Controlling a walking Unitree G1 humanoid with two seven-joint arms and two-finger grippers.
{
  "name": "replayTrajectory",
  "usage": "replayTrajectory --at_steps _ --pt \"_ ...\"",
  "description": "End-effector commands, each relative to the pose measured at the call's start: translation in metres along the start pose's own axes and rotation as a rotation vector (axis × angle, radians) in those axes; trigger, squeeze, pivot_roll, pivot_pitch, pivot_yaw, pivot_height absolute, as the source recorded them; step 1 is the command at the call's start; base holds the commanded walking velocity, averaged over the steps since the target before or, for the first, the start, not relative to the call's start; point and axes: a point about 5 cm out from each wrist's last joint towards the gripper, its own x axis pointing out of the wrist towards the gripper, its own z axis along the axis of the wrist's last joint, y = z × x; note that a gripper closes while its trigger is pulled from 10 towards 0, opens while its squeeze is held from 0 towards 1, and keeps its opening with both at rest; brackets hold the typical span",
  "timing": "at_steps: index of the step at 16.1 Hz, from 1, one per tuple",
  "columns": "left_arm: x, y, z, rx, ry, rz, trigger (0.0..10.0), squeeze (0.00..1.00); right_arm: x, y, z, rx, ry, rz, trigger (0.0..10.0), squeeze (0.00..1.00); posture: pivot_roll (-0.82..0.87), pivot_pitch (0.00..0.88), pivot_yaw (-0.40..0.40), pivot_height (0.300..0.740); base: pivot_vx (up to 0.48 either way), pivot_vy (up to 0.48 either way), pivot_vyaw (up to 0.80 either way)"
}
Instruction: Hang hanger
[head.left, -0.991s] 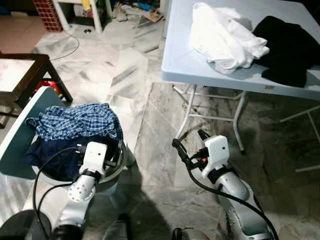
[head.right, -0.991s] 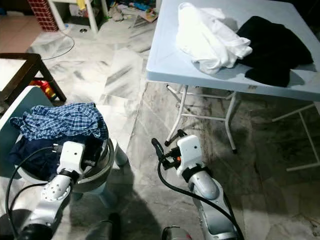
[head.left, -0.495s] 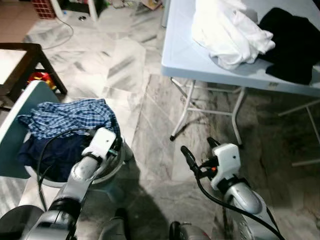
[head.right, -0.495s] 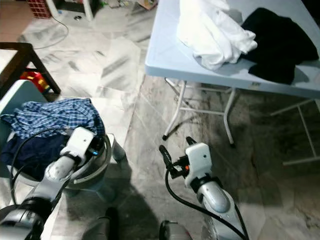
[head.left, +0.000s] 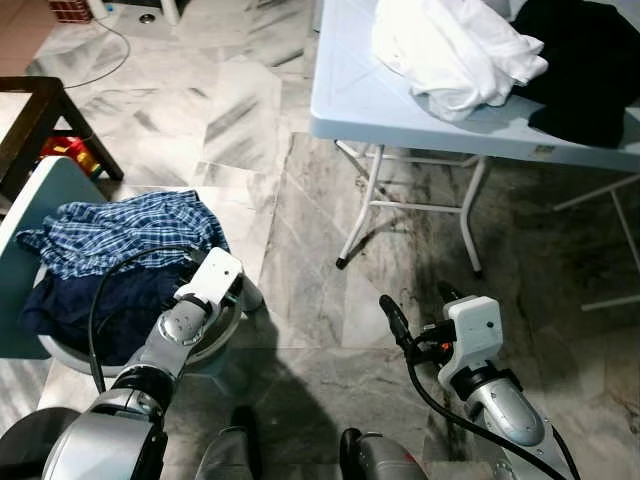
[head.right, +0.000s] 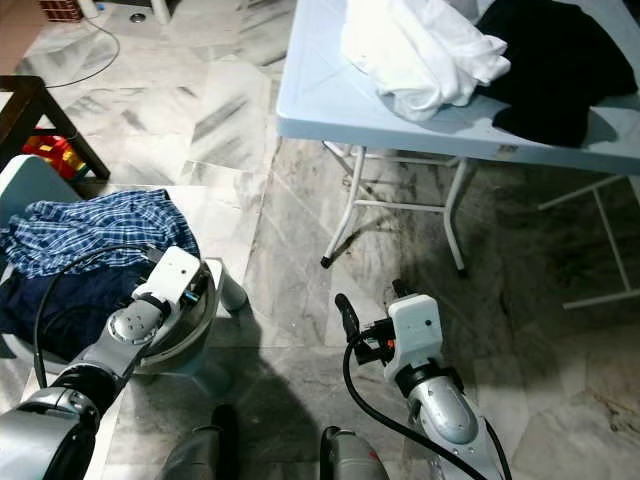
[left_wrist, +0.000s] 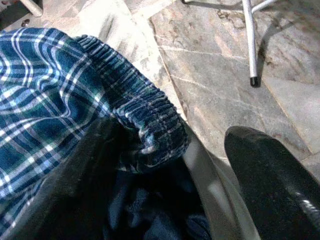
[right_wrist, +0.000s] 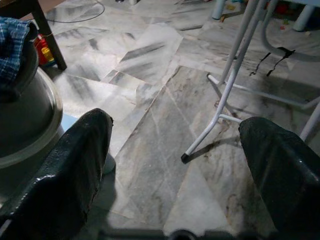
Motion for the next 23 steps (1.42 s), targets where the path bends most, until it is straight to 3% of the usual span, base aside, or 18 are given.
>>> replayTrajectory --at_steps 1,6,10,13,14,15,21,23 --pt "-0.003 0.002 -0.01 -0.004 0.046 0.014 0.0 0.0 -0.004 -0.004 -0.001 -0.006 0.014 -0.02 10.0 0.0 -0.26 0.304 -0.042 0.74 0.0 0.0 0.0" --pt "-0.005 0.014 -0.012 -0.074 0.042 0.116 0.0 0.0 0.001 -0.004 0.002 -0.017 0.009 -0.01 10.0 0.0 -0.24 0.291 -0.061 0.74 0.0 0.0 0.0" --pt "-0.005 0.015 -0.01 -0.137 0.012 0.145 0.0 0.0 0.006 0.0 0.005 -0.02 0.003 0.036 10.0 0.0 -0.23 0.285 -0.071 0.74 0.0 0.0 0.0" --pt "-0.005 0.016 -0.006 -0.292 -0.039 0.166 0.0 0.0 0.01 0.001 0.006 -0.022 0.004 0.065 10.0 0.0 -0.21 0.282 -0.082 0.74 0.0 0.0 0.0" --pt "-0.005 0.016 -0.006 -0.292 -0.039 0.166 0.0 0.0 0.01 0.001 0.006 -0.022 0.004 0.065 10.0 0.0 -0.21 0.282 -0.082 0.74 0.0 0.0 0.0" --pt "-0.002 0.02 0.011 -0.427 -0.141 0.181 0.0 0.0 0.012 0.004 0.005 -0.022 0.005 0.078 10.0 0.0 -0.19 0.277 -0.087 0.74 0.0 0.0 0.0" --pt "-0.017 0.037 0.043 -0.497 -0.424 0.195 0.0 0.0 0.02 0.007 0.002 -0.015 0.003 0.104 10.0 0.0 -0.12 0.266 -0.096 0.74 0.0 0.0 0.0" --pt "-0.026 0.038 0.063 -0.467 -0.526 0.167 0.0 0.0 0.028 0.012 0.002 -0.009 -0.004 0.128 10.0 0.0 -0.08 0.256 -0.097 0.74 0.0 0.0 0.0"
